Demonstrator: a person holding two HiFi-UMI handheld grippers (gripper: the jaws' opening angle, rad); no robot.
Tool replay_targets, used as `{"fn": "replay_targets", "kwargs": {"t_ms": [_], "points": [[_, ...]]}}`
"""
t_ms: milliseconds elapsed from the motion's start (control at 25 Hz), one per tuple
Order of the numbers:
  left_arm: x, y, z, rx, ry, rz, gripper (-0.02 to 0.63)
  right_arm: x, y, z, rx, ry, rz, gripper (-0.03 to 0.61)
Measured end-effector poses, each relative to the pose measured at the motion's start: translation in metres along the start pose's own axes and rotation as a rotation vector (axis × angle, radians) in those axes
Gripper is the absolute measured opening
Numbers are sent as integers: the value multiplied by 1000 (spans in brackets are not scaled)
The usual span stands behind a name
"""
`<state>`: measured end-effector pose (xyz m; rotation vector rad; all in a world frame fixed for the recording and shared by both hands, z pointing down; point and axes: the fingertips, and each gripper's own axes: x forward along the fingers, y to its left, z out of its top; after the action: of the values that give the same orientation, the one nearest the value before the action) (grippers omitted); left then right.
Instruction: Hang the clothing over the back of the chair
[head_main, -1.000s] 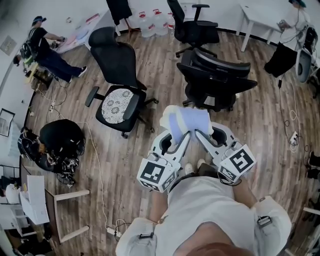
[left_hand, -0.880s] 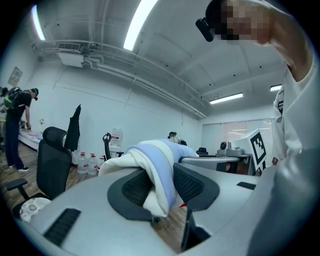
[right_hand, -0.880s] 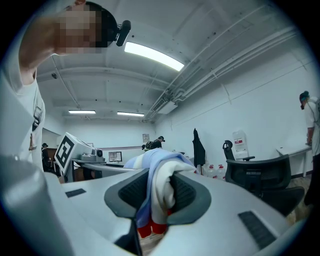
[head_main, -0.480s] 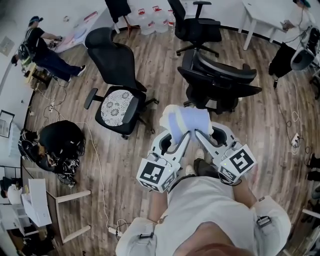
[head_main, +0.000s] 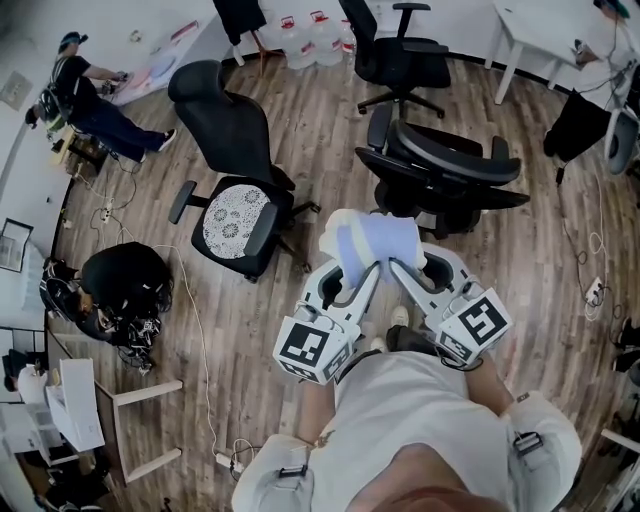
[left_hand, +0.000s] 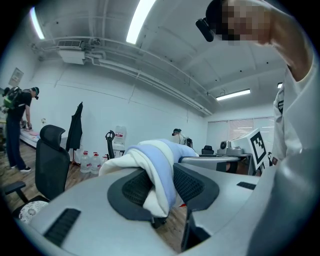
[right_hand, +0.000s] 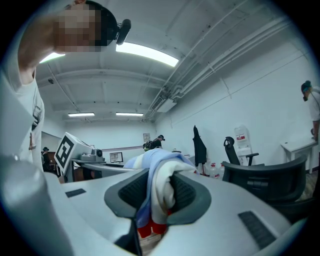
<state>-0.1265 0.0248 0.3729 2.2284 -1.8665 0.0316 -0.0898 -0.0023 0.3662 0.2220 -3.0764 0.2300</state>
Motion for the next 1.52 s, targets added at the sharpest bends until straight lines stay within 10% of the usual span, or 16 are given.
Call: {"fn": "replay_targets", "kwargs": {"t_ms": [1520], "points": [[46,38,9,9,9,71,149,40,-50,3,16,4,64,114]]}}
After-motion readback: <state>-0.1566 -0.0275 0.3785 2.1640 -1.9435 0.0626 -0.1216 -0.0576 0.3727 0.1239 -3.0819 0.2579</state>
